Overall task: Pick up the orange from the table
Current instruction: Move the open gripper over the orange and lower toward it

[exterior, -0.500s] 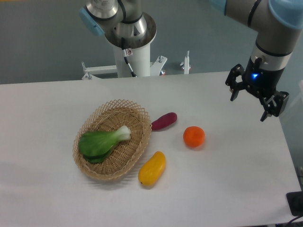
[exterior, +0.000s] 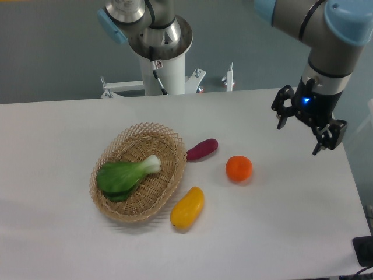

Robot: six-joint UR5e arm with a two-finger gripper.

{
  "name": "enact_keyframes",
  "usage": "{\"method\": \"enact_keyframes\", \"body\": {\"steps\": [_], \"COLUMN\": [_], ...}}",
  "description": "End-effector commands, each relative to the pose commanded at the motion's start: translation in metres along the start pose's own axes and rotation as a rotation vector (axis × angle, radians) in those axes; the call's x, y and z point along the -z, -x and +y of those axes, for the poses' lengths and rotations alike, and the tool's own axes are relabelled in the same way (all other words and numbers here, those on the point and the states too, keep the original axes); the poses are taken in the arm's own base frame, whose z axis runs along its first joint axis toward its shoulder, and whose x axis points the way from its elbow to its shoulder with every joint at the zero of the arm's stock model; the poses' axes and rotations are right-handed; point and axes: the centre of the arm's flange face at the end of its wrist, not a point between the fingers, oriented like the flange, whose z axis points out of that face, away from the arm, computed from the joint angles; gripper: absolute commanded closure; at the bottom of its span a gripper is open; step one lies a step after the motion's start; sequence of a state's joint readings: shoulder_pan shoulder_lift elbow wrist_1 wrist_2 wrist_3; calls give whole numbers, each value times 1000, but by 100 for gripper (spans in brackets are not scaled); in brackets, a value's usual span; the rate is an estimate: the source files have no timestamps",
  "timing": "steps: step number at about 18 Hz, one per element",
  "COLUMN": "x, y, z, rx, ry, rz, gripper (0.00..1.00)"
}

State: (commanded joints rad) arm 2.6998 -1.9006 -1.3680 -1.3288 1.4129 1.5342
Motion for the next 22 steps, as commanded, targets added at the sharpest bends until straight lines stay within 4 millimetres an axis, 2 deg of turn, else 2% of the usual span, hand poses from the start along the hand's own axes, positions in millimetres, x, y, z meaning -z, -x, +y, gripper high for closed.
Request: {"method": "enact_keyframes", "body": {"steps": [3,5,6,9,10,12,13,15,19,22], "x": [-25,-44,-60,-91,-109,-129,-137,-145,-175,-183], "y": [-8,-18,-24,-32,-40,-47,-52,-57,-78,-85], "z": [-2,-15,-19,-15,-14,-5,-10,-16,-8,-8], "rx": [71,107,108,97,88,48,-6,-16,-3,2], "ry": [-20,-18,-14,-8,-1,82,146,155,168,166], "rz": [-40,-11,13,31,16,10,19,40,98,120], "gripper": [0,0,0,0,0,0,0,0,0,0]}}
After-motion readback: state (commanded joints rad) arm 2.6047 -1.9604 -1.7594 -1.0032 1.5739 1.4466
